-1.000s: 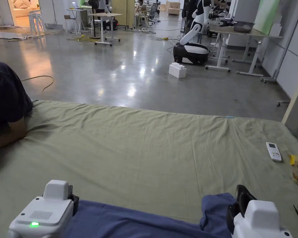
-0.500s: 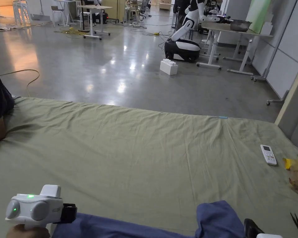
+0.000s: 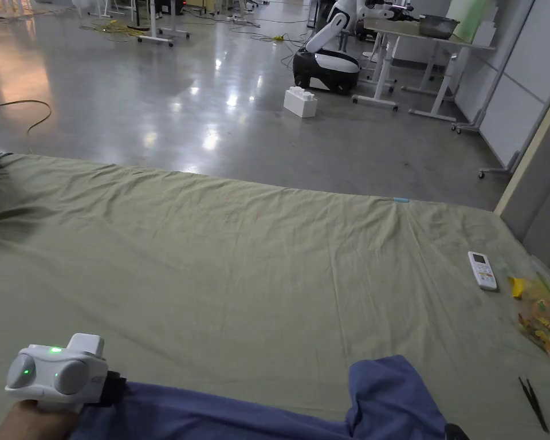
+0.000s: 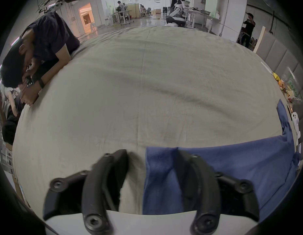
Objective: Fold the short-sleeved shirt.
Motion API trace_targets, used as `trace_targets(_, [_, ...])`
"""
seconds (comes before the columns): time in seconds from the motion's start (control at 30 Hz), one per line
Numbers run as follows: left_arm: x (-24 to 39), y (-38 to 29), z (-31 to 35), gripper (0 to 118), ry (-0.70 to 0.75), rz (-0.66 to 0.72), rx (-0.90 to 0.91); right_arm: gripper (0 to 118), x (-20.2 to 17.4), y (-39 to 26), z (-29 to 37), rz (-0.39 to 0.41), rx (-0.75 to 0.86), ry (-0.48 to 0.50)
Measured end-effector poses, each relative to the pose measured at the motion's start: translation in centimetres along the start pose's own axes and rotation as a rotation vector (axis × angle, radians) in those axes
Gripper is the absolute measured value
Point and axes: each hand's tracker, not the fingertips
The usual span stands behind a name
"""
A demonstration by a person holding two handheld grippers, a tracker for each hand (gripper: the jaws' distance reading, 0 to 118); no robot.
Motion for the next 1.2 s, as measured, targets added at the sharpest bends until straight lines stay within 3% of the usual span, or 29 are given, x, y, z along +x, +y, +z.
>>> trace_targets(0.03, [0.4, -0.1, 0.3, 46, -0.004, -0.013, 0.006, 0, 0.1, -0.1, 0.0, -0.002, -0.003, -0.001])
trace_targets(0.1, [-0.2, 0.8, 1.2, 10, -0.044, -0.036, 0.011, 0, 0.5, -0.4, 0.0, -0.013, -0.016, -0.006])
trace_targets(0.23, [-0.2, 1.0, 1.6, 7, -0.057, -0.025, -0.007, 0, 1.7, -0.9, -0.6, -0.057, -0.051, -0.011])
trace_targets(0.33, [-0.6, 1.0, 2.6, 6, -0.068, -0.013, 0.02, 1, 3.4, -1.5, -2.1, -0.165, -0.113, 0.01])
trace_targets(0.4, [-0.8, 0.7, 4.3, 6, -0.074, 0.002, 0.081, 6, 4.4, -1.5, -4.0, -0.139, -0.134, -0.015])
trace_targets(0.43, [-1.0, 0.5, 5.1, 6, -0.081, 0.007, 0.101, 20, 5.0, -1.6, -5.4, -0.126, -0.16, -0.004])
trace_targets(0.5, [-1.6, 0.5, 5.6, 6, -0.087, 0.025, 0.117, 65, 6.0, -1.7, -8.4, -0.142, -0.287, 0.041])
trace_targets(0.53, [-1.7, 0.4, 6.2, 6, -0.094, 0.033, 0.127, 69, 6.6, -1.8, -10.4, -0.141, -0.355, 0.064])
trace_targets(0.63, [-2.3, 0.2, 6.1, 6, -0.097, 0.048, 0.157, 69, 7.0, -2.3, -15.0, -0.176, -0.509, 0.101])
trace_targets(0.73, [-2.5, -0.4, 5.9, 6, -0.098, 0.06, 0.161, 70, 6.3, -2.2, -17.9, -0.077, -0.582, 0.074])
trace_targets(0.8, [-2.7, -0.7, 5.6, 6, -0.095, 0.069, 0.156, 70, 6.1, -3.9, -20.5, -0.018, -0.62, 0.114])
trace_targets(0.93, [-3.1, -1.5, 4.8, 6, -0.088, 0.094, 0.141, 71, 5.4, -4.6, -22.0, 0.0, -0.675, 0.147])
trace_targets(1.0, [-3.0, -2.0, 4.5, 6, -0.078, 0.088, 0.132, 66, 5.4, -4.2, -22.0, 0.037, -0.651, 0.161])
trace_targets(1.03, [-3.1, -2.2, 4.3, 6, -0.073, 0.086, 0.129, 55, 5.5, -4.0, -22.0, 0.041, -0.65, 0.172])
trace_targets(1.07, [-3.2, -2.2, 4.1, 6, -0.073, 0.082, 0.125, 38, 5.5, -3.9, -22.1, 0.024, -0.643, 0.19])
trace_targets(1.1, [-3.3, -2.3, 3.9, 6, -0.073, 0.079, 0.121, 8, 5.5, -3.9, -22.1, 0.014, -0.632, 0.194])
trace_targets(1.2, [-3.1, -2.9, 3.8, 6, -0.072, 0.079, 0.115, 3, 4.9, -4.1, -22.6, 0.014, -0.653, 0.183])
